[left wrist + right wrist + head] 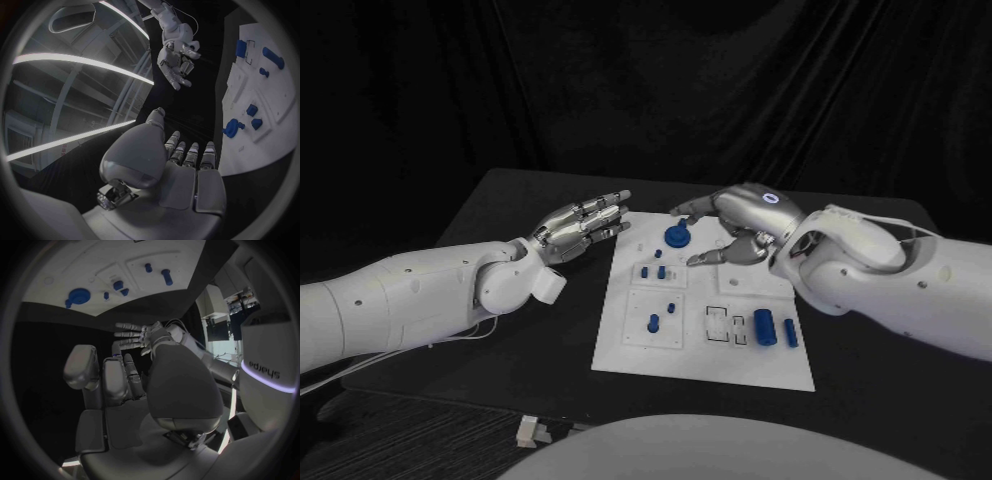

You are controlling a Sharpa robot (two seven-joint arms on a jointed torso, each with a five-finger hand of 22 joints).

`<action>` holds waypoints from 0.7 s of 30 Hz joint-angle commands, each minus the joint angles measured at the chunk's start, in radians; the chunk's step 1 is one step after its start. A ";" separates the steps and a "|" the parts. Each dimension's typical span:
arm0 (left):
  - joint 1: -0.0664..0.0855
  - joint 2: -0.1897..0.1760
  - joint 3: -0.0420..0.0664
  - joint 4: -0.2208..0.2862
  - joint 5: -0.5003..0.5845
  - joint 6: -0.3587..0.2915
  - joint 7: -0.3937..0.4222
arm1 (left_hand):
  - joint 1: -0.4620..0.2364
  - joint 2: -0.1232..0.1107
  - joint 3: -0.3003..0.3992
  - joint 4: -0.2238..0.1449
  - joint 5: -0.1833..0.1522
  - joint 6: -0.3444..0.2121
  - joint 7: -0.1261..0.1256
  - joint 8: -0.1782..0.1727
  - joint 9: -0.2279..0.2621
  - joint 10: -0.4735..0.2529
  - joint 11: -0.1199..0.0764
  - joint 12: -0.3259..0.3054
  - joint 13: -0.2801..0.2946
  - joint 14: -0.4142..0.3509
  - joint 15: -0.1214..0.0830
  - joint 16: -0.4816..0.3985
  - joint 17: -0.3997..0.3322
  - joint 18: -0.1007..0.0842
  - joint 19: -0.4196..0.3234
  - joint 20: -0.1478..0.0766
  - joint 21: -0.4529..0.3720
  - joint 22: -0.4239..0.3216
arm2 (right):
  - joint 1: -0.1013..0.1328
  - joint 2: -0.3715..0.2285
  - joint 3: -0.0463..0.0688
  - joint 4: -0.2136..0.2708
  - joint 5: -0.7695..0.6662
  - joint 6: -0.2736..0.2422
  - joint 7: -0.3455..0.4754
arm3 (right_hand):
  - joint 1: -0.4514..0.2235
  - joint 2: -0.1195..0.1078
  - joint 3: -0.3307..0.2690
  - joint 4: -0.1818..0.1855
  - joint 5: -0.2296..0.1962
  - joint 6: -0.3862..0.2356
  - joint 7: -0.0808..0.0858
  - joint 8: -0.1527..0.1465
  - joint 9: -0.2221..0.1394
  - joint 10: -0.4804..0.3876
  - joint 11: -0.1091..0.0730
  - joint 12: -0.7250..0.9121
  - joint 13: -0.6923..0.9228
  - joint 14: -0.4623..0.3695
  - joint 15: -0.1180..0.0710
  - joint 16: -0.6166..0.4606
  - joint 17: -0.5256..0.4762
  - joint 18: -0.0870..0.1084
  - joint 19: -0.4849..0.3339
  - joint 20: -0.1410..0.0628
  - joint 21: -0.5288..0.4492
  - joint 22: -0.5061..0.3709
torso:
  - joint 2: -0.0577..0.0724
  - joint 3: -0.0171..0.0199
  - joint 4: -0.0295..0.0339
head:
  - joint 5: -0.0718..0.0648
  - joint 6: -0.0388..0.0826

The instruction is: Assemble the parts on the task board

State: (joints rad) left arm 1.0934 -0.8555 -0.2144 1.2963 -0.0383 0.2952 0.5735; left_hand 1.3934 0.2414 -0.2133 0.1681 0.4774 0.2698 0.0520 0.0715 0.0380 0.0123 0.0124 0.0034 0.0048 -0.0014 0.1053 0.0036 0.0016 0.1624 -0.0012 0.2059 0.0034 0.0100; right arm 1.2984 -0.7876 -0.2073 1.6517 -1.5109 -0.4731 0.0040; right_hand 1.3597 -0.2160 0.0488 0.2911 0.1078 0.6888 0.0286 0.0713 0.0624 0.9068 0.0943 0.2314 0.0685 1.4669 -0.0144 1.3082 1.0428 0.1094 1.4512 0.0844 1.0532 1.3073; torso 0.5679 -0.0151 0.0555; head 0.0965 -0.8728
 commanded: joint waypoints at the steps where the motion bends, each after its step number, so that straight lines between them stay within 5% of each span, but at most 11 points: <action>1: -0.001 0.001 0.001 0.004 0.006 0.003 0.024 | -0.003 0.005 -0.003 -0.006 0.006 0.008 -0.002 0.006 0.001 0.003 0.005 0.003 0.001 0.001 0.002 -0.004 -0.002 0.011 0.003 0.005 -0.001 0.000 | 0.025 -0.033 0.000 0.007 0.344 0.017 -0.057 | -0.001 0.039 0.016 -0.002 0.015 0.116 0.023 0.030 0.013 0.087 -0.013 0.029 0.004 0.005 0.007 -0.021 -0.031 -0.014 0.004 0.008 -0.012 0.133 | 0.000 0.0003 0.0004 | -0.012 0.000; 3: -0.001 -0.001 0.001 0.008 0.006 0.000 0.027 | -0.003 0.004 -0.004 -0.006 0.006 0.010 -0.003 0.007 0.001 0.004 0.005 0.004 0.002 0.001 0.001 -0.004 -0.002 0.012 0.003 0.004 -0.001 0.001 | 0.037 -0.056 0.000 0.008 0.436 0.040 -0.079 | -0.010 0.053 0.019 -0.006 0.014 0.138 0.027 0.034 0.011 0.148 -0.023 0.038 0.002 0.005 0.003 -0.030 -0.045 -0.013 0.005 0.009 -0.013 0.133 | 0.000 0.0001 0.0006 | -0.017 0.000; 5: -0.001 -0.002 0.001 0.013 0.006 0.000 0.026 | -0.003 0.004 -0.004 -0.006 0.006 0.010 -0.003 0.008 0.001 0.004 0.005 0.004 0.002 0.001 0.000 -0.004 -0.002 0.012 0.003 0.004 -0.001 0.001 | 0.043 -0.072 0.000 0.009 0.497 0.056 -0.098 | -0.014 0.085 0.027 -0.011 0.029 0.246 0.043 0.081 0.028 0.359 -0.083 0.096 0.020 -0.006 -0.042 -0.077 -0.120 -0.010 0.005 -0.027 -0.016 0.133 | 0.000 0.0000 0.0003 | -0.018 0.000; 7: -0.001 -0.004 0.001 0.018 0.006 0.001 0.024 | -0.003 0.004 -0.004 -0.006 0.006 0.010 -0.003 0.008 0.001 0.004 0.005 0.004 0.002 0.001 0.000 -0.004 -0.002 0.012 0.003 0.004 -0.001 0.001 | 0.047 -0.085 0.000 0.012 0.521 0.069 -0.142 | -0.025 0.095 0.023 -0.009 0.039 0.333 0.032 0.119 0.050 0.468 -0.111 0.109 0.027 -0.021 -0.064 -0.142 -0.217 -0.010 0.000 -0.050 -0.026 0.131 | 0.000 0.0002 0.0002 | -0.023 0.000; 8: -0.001 -0.004 0.001 0.021 0.006 0.001 0.023 | -0.003 0.004 -0.004 -0.006 0.006 0.010 -0.003 0.008 0.001 0.004 0.005 0.004 0.002 0.001 0.000 -0.004 -0.002 0.012 0.003 0.004 -0.001 0.001 | 0.047 -0.091 0.000 0.012 0.516 0.085 -0.182 | -0.062 0.097 0.009 -0.006 0.048 0.355 0.029 0.129 0.057 0.518 -0.119 0.126 0.038 -0.033 -0.068 -0.183 -0.280 -0.009 -0.005 -0.052 -0.043 0.127 | 0.000 0.0001 0.0002 | -0.026 0.000; 9: -0.001 -0.005 0.001 0.024 0.006 0.002 0.023 | -0.003 0.004 -0.004 -0.006 0.007 0.009 -0.003 0.008 0.001 0.004 0.005 0.004 0.001 0.001 0.000 -0.004 -0.002 0.012 0.003 0.004 -0.001 0.000 | 0.048 -0.095 0.000 0.012 0.507 0.104 -0.216 | -0.213 0.099 -0.035 -0.001 0.075 0.374 0.016 0.135 0.064 0.580 -0.111 0.152 0.059 -0.051 -0.070 -0.246 -0.363 0.003 -0.024 -0.058 -0.109 0.110 | 0.000 -0.0001 0.0007 | -0.029 0.000; 10: -0.001 -0.005 0.001 0.026 0.006 0.002 0.023 | -0.003 0.004 -0.004 -0.007 0.008 0.009 -0.003 0.008 0.001 0.004 0.005 0.004 0.001 0.001 0.000 -0.004 -0.002 0.012 0.003 0.003 -0.001 0.000 | 0.047 -0.099 -0.001 0.012 0.498 0.126 -0.248 | -0.270 0.083 -0.050 0.000 0.084 0.374 0.028 0.135 0.066 0.593 -0.124 0.160 0.067 -0.052 -0.075 -0.261 -0.382 0.004 -0.027 -0.060 -0.119 0.107 | 0.000 -0.0002 0.0007 | -0.031 0.000; 13: -0.001 -0.004 0.001 0.031 0.006 0.001 0.024 | -0.001 0.005 -0.003 -0.008 0.010 0.008 -0.003 0.008 0.001 0.004 0.005 0.004 0.001 0.001 -0.001 -0.004 -0.002 0.012 0.003 0.003 -0.001 0.001 | 0.045 -0.113 -0.001 0.014 0.475 0.188 -0.337 | -0.371 0.046 -0.059 0.004 0.069 0.388 0.022 0.139 0.078 0.601 -0.133 0.192 0.109 -0.068 -0.081 -0.339 -0.479 0.011 -0.045 -0.066 -0.179 0.090 | 0.000 -0.0001 -0.0007 | -0.035 0.000; 16: -0.001 -0.003 0.001 0.032 0.006 0.002 0.025 | -0.001 0.005 -0.003 -0.009 0.012 0.009 -0.003 0.009 0.001 0.004 0.005 0.004 0.002 0.001 -0.001 -0.004 -0.002 0.012 0.003 0.003 -0.001 0.000 | 0.041 -0.124 -0.001 0.018 0.436 0.237 -0.392 | -0.327 0.067 -0.091 0.003 0.090 0.395 0.020 0.133 0.117 0.443 -0.128 0.488 0.478 -0.034 -0.075 -0.416 -0.540 0.018 -0.037 -0.072 -0.238 0.065 | -0.001 -0.0001 -0.0013 | -0.039 0.000; 18: -0.001 -0.003 0.001 0.031 0.006 0.002 0.025 | -0.001 0.005 -0.003 -0.009 0.012 0.009 -0.003 0.009 0.001 0.004 0.005 0.004 0.002 0.001 -0.001 -0.004 -0.002 0.012 0.003 0.003 -0.001 0.000 | 0.039 -0.130 -0.001 0.022 0.390 0.267 -0.420 | -0.292 0.068 -0.085 0.002 0.106 0.391 0.021 0.128 0.131 0.464 -0.137 0.788 0.830 -0.013 -0.077 -0.356 -0.454 0.012 -0.025 -0.072 -0.213 0.074 | 0.001 0.0000 0.0006 | -0.043 0.000; 21: -0.001 -0.003 0.001 0.030 0.006 0.002 0.026 | -0.001 0.005 -0.003 -0.009 0.012 0.009 -0.003 0.009 0.001 0.004 0.005 0.004 0.002 0.001 -0.001 -0.004 -0.002 0.012 0.003 0.003 -0.001 0.000 | 0.033 -0.139 -0.001 0.030 0.278 0.311 -0.466 | -0.251 0.067 -0.086 0.006 0.133 0.420 0.010 0.147 0.182 0.663 -0.146 1.337 1.500 0.057 -0.089 0.052 0.151 -0.023 0.022 -0.083 0.005 0.151 | 0.001 -0.0001 0.0002 | -0.045 0.000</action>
State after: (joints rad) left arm 1.0933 -0.8595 -0.2144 1.3247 -0.0383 0.2942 0.5778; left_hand 1.3934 0.2414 -0.2162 0.1653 0.4856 0.2735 0.0483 0.0754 0.0378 0.0123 0.0124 0.0034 0.0048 -0.0014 0.1053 0.0036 0.0008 0.1624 -0.0011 0.2059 0.0034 0.0100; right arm 1.3357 -0.9235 -0.2086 1.6744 -1.1088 -0.2640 -0.3362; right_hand 1.1013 -0.1485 -0.0358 0.2923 0.2376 1.0949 0.0407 0.2080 0.2291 1.4528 -0.0481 1.4399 1.2508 1.4649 -0.0997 1.2631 1.0466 0.1074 1.4581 0.0051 1.0045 1.3080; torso 0.5677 -0.0150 0.0551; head 0.0537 -0.8728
